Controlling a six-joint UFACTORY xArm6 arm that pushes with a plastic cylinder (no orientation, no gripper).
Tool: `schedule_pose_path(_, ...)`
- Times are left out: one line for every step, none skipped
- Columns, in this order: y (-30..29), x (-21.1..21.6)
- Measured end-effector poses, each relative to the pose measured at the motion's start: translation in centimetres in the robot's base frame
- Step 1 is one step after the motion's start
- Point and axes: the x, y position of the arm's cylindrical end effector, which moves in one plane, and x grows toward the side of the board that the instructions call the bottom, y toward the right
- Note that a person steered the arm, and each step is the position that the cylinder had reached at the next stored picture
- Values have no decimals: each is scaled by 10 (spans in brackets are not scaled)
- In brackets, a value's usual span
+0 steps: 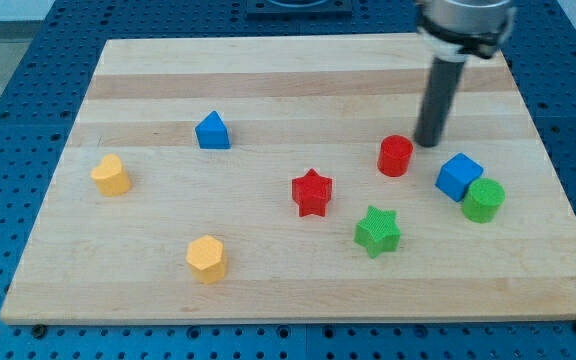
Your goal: Move the red circle above the red star
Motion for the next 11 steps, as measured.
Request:
schedule_pose_path(42,18)
schedule_pose_path(39,32)
schedule_pose_path(-6,31)
schedule_pose_path(-55,31)
schedule_pose_path(-80,31)
schedule_pose_path(-101,31)
schedule_pose_path(-126,29)
schedule_pose_path(-131,29)
schedule_pose_path(-119,35)
schedule_pose_path(-119,45)
schedule_pose_path(-133,45)
